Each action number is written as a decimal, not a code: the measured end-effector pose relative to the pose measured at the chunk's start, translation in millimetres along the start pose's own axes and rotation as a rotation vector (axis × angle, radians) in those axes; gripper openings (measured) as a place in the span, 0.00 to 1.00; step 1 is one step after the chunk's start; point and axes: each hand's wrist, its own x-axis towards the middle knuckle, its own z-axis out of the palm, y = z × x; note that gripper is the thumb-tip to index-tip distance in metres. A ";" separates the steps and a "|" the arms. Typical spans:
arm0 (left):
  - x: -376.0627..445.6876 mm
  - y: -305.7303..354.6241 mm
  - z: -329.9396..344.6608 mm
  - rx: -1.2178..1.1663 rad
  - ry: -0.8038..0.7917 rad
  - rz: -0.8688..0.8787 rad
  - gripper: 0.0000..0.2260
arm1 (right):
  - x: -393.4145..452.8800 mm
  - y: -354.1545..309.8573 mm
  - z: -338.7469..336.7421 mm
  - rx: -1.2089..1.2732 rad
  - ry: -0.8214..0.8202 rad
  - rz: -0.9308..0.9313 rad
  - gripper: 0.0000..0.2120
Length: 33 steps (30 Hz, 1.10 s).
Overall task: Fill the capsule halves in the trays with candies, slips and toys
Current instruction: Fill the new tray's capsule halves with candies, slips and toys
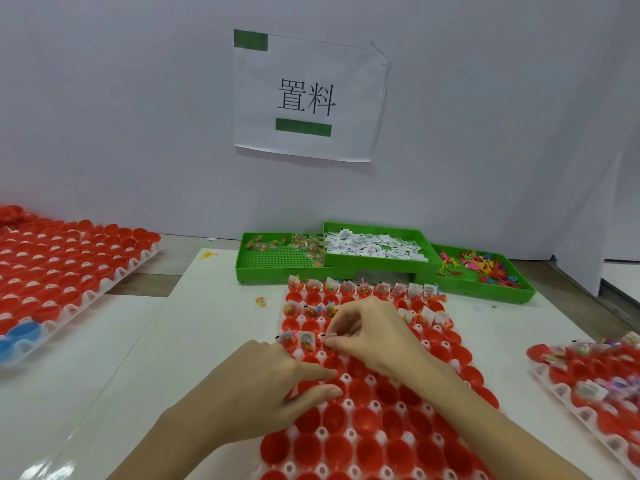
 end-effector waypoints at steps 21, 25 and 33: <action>-1.1 -3.4 4.8 -0.025 -0.020 -0.022 0.27 | 18.3 -4.4 -11.3 -0.124 -0.234 0.021 0.05; 0.2 -3.2 0.9 0.017 0.020 0.031 0.22 | 20.0 -5.3 -23.8 -0.088 -0.319 0.011 0.05; 0.0 -2.9 -1.0 0.026 0.091 0.076 0.19 | 20.8 -3.4 -6.4 -0.142 -0.194 -0.029 0.03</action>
